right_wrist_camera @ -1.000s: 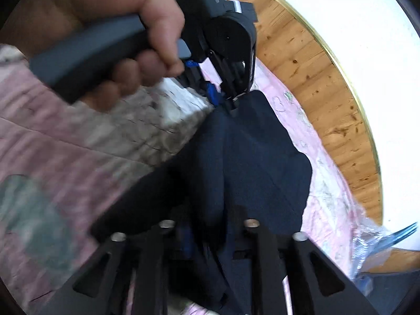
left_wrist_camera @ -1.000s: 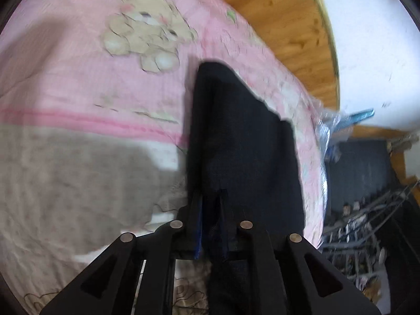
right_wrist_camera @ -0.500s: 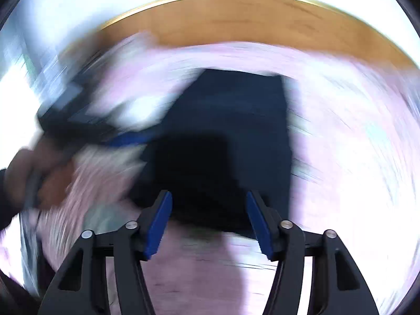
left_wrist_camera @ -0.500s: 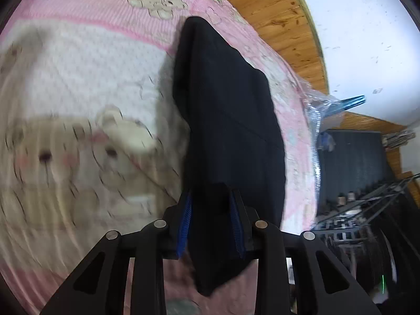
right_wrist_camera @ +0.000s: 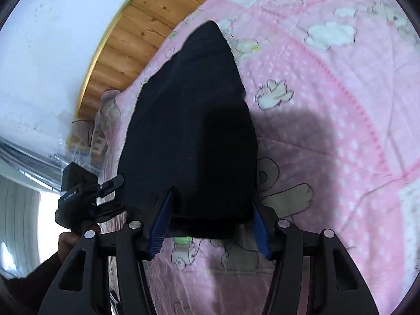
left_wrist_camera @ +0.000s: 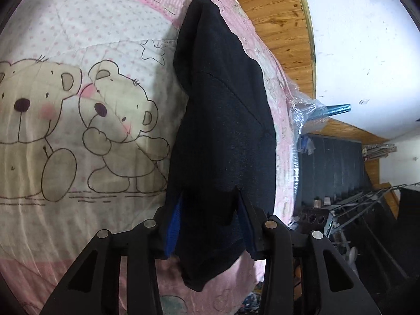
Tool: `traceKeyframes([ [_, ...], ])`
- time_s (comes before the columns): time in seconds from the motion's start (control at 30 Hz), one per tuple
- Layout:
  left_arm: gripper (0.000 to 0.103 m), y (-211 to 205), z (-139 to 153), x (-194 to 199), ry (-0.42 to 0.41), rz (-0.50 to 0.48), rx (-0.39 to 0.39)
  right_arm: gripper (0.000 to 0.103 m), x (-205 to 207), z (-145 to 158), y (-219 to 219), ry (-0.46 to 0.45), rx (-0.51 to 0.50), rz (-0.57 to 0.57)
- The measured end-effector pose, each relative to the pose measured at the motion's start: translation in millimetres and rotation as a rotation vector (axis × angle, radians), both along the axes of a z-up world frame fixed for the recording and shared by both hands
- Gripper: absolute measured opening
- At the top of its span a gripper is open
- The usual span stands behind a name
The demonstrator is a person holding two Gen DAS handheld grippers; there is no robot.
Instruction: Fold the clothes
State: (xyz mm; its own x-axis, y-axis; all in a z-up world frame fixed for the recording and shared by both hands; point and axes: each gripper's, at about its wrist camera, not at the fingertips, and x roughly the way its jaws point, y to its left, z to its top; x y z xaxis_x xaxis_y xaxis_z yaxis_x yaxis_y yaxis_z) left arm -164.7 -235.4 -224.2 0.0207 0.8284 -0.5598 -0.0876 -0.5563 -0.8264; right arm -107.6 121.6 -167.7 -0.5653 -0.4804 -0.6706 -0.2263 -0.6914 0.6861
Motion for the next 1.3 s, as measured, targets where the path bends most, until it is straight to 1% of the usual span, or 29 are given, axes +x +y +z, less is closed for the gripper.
traceKeyframes([
  [0.03, 0.042, 3.8, -0.6, -0.7, 0.006, 0.002, -0.006, 0.029, -6.0, -1.8, -3.3, -0.015, 0.005, 0.008],
  [0.07, 0.039, 7.8, 1.6, 0.2, 0.022, 0.000, -0.027, 0.022, -11.2, -2.1, -7.0, -0.027, 0.018, 0.017],
  [0.1, 0.036, 11.7, 4.7, 1.7, 0.042, -0.002, -0.052, 0.017, -14.3, 2.5, -11.4, -0.028, 0.049, 0.031],
  [0.17, 0.026, 15.9, 11.1, 5.2, 0.049, 0.012, -0.075, 0.013, -19.4, 19.8, -17.3, -0.018, 0.122, 0.072],
  [0.2, 0.024, 18.6, 16.0, 7.9, 0.044, 0.023, -0.075, 0.012, -20.5, 29.8, -14.8, -0.006, 0.143, 0.085],
  [0.27, 0.020, 21.8, 26.2, 18.3, 0.034, 0.025, -0.045, 0.011, -21.8, 53.3, -2.9, 0.024, 0.198, 0.107],
  [0.33, 0.018, 47.9, 37.2, 33.7, 0.027, -0.018, -0.008, 0.011, -22.5, 72.6, 14.9, 0.034, 0.301, 0.125],
  [0.4, 0.018, 72.9, 34.6, 46.1, -0.004, -0.042, 0.012, 0.011, -24.4, 71.4, 35.9, -0.013, 0.399, 0.128],
  [0.43, 0.018, 86.5, 26.8, 51.5, -0.025, -0.050, 0.020, 0.011, -26.7, 61.8, 44.1, -0.052, 0.412, 0.131],
  [0.47, 0.018, 94.6, 19.9, 54.2, -0.034, -0.053, 0.011, 0.012, -28.9, 52.2, 52.3, -0.091, 0.425, 0.134],
  [0.5, 0.019, 98.3, 12.7, 55.0, -0.049, -0.049, 0.001, 0.015, -30.4, 43.9, 57.9, -0.124, 0.440, 0.136],
  [0.53, 0.020, 96.8, 11.3, 54.7, -0.058, -0.046, 0.007, 0.019, -29.3, 41.2, 56.3, -0.142, 0.461, 0.132],
  [0.57, 0.025, 93.4, 12.8, 54.0, -0.063, -0.045, 0.020, 0.025, -26.4, 44.5, 52.0, -0.157, 0.493, 0.120],
  [0.6, 0.028, 87.1, 19.9, 53.4, -0.045, -0.056, 0.025, 0.028, -22.4, 50.8, 46.7, -0.165, 0.532, 0.100],
  [0.7, 0.029, 60.1, 49.0, 46.6, 0.040, -0.096, 0.021, 0.030, -2.1, 91.9, 24.1, -0.141, 0.703, -0.018],
  [0.73, 0.030, 52.9, 55.1, 41.2, 0.057, -0.095, 0.020, 0.031, 4.3, 104.8, 14.0, -0.125, 0.744, -0.048],
  [0.8, 0.031, 45.6, 62.1, 24.7, 0.081, -0.081, 0.015, 0.031, 7.8, 120.0, -18.3, -0.067, 0.740, -0.022],
  [0.87, 0.037, 46.7, 65.5, 0.8, 0.106, -0.064, 0.004, 0.031, 1.8, 126.6, -62.0, 0.002, 0.737, 0.067],
  [0.93, 0.039, 56.5, 61.3, -22.6, 0.120, -0.056, 0.018, 0.030, -8.4, 121.2, -109.3, 0.075, 0.762, 0.179],
  [0.97, 0.039, 64.0, 57.8, -32.2, 0.130, -0.060, 0.016, 0.030, -13.1, 114.1, -131.2, 0.097, 0.771, 0.232],
  [1.0, 0.039, 72.5, 52.4, -43.0, 0.157, -0.070, -0.024, 0.027, -17.9, 99.5, -150.0, 0.089, 0.759, 0.284],
  [1.03, 0.039, 77.8, 44.3, -52.6, 0.178, -0.078, -0.096, 0.027, -21.9, 82.8, -161.1, 0.052, 0.735, 0.321],
  [1.07, 0.039, 81.4, 35.4, -61.5, 0.194, -0.085, -0.175, 0.026, -23.6, 61.0, -169.7, -0.009, 0.690, 0.357],
  [1.1, 0.039, 80.7, 23.6, -69.3, 0.193, -0.090, -0.245, 0.026, -23.2, 44.8, -175.7, -0.052, 0.645, 0.379],
  [1.13, 0.027, 72.9, 16.2, -73.7, 0.192, -0.083, -0.242, 0.025, -17.9, 41.7, -175.6, -0.052, 0.605, 0.371],
  [1.17, 0.027, 66.2, 14.2, -76.8, 0.179, -0.076, -0.218, 0.024, -12.2, 40.3, -173.8, -0.061, 0.561, 0.356],
  [1.2, 0.027, 61.5, 15.8, -78.3, 0.163, -0.073, -0.206, 0.028, -5.0, 43.4, -167.4, -0.082, 0.510, 0.319],
  [1.23, 0.030, 56.8, 16.7, -79.4, 0.155, -0.063, -0.196, 0.031, 4.2, 49.4, -158.1, -0.084, 0.465, 0.267],
  [1.3, 0.035, 47.1, 17.0, -81.9, 0.142, -0.036, -0.176, 0.053, 27.6, 63.3, -133.0, -0.076, 0.356, 0.146],
])
